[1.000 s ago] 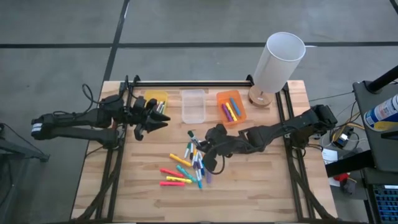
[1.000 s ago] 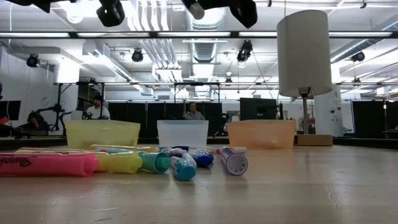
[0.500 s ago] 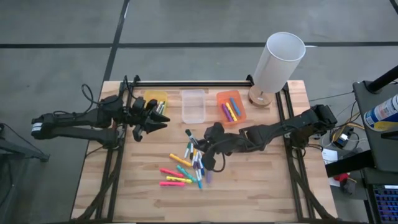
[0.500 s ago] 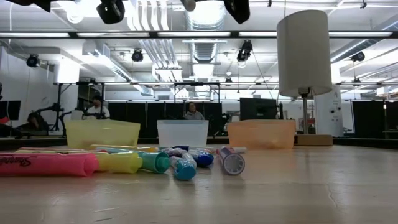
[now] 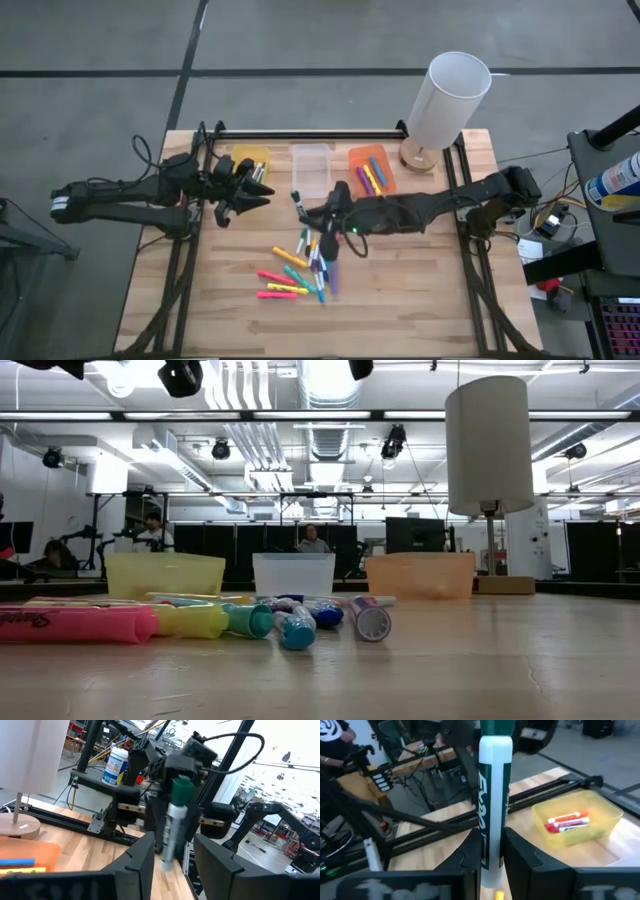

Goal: Pick & Place Markers
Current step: Put the dark green marker pen into the yellow bin

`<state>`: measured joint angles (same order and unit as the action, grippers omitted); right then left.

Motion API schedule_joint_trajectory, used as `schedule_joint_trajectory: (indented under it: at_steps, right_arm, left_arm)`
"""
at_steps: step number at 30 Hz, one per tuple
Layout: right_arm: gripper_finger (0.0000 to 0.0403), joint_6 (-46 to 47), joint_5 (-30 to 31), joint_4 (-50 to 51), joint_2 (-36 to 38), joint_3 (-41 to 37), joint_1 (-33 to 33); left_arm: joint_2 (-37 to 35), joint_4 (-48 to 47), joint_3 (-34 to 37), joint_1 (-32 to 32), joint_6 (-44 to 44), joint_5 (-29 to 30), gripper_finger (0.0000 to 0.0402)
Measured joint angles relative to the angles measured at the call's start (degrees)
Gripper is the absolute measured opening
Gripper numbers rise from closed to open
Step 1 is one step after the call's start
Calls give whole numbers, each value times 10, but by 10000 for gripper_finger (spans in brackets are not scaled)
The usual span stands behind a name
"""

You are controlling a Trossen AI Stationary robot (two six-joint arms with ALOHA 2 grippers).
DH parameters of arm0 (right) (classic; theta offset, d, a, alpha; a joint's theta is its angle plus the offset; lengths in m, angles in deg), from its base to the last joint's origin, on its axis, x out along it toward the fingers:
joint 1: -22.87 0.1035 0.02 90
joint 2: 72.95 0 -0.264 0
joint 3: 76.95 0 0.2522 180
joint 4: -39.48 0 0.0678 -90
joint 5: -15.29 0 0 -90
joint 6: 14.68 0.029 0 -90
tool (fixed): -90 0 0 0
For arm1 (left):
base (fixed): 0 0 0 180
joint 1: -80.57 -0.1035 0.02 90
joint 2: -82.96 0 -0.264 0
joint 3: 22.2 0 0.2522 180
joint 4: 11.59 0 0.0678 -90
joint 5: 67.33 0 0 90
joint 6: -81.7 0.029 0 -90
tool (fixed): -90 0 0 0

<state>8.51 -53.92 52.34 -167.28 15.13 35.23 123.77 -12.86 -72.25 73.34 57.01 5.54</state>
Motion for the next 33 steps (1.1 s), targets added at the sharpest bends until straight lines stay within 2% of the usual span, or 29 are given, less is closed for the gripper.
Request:
schedule_joint_trajectory:
  at_steps: [8,14,26,33]
  right_arm:
    - [48,-7,-48,-32,0,0,-34]
    - [48,-5,-74,-45,1,0,-56]
    - [48,-7,-79,-46,1,0,-64]
    - [49,-7,-77,-46,1,0,-65]
  left_arm:
    - [7,2,0,0,-9,1,130]
    - [27,32,0,0,-8,28,130]
    - [116,138,-13,0,-6,40,130]
    - [158,142,-35,1,-6,46,130]
